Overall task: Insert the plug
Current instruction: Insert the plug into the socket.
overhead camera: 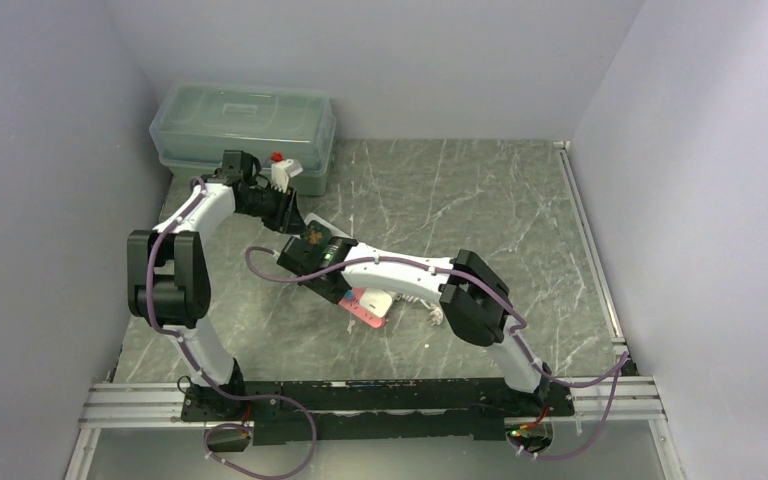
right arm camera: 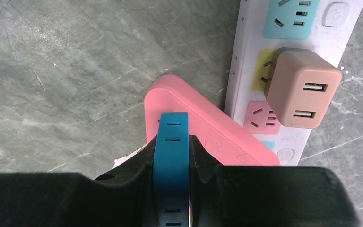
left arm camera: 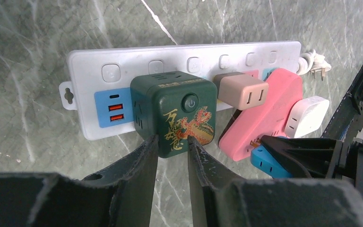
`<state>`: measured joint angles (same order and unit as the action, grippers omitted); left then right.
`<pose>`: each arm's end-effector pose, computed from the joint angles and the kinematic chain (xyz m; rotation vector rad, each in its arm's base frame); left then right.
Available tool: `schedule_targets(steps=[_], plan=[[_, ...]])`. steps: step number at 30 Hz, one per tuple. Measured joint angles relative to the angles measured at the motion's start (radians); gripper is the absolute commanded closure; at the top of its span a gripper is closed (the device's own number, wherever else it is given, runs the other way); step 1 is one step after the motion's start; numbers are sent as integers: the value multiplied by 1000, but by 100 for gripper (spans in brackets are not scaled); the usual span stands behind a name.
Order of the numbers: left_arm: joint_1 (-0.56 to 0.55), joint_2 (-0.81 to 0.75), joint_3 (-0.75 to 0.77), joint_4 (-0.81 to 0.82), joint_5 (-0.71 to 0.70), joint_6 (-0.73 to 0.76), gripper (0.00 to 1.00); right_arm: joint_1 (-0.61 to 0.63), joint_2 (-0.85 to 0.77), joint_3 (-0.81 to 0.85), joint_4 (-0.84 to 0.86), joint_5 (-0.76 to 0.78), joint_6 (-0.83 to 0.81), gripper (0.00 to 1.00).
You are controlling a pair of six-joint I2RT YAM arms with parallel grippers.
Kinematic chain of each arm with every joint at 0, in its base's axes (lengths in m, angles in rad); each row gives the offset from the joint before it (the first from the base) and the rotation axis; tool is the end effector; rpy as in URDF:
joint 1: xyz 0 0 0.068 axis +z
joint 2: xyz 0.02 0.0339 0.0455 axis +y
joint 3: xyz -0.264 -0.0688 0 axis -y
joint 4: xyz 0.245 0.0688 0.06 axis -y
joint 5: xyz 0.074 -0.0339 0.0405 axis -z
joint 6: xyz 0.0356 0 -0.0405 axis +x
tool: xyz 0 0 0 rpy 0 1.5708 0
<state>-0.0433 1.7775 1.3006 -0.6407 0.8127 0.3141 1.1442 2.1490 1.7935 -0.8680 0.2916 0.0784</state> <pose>0.3610 -0.0415 0.2242 0.6689 2.3474 -0.9600 0.1962 0.4069 0.2039 -1.3080 2.3541 -0.0527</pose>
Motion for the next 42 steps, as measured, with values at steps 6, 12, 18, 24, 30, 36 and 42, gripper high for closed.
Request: schedule_targets(steps=[6, 12, 18, 24, 30, 36, 42], plan=[[-10, 0, 13, -16, -18, 6, 66, -4, -6, -12, 13, -2, -4, 100], [-26, 0, 14, -8, -55, 26, 67, -12, -16, -29, 32, -14, -7, 100], [-46, 0, 6, 4, -100, 44, 67, -17, -16, -30, 37, -23, -8, 100], [-47, 0, 5, 6, -102, 43, 69, -17, -18, -36, 47, -23, -12, 100], [-47, -2, 5, 7, -103, 44, 70, -18, -25, -53, 67, -23, -19, 100], [-48, -6, -1, 8, -103, 51, 71, -20, -49, -97, 105, -21, -19, 100], [-53, -11, -5, 7, -104, 51, 71, -26, -66, -136, 122, -16, -18, 100]])
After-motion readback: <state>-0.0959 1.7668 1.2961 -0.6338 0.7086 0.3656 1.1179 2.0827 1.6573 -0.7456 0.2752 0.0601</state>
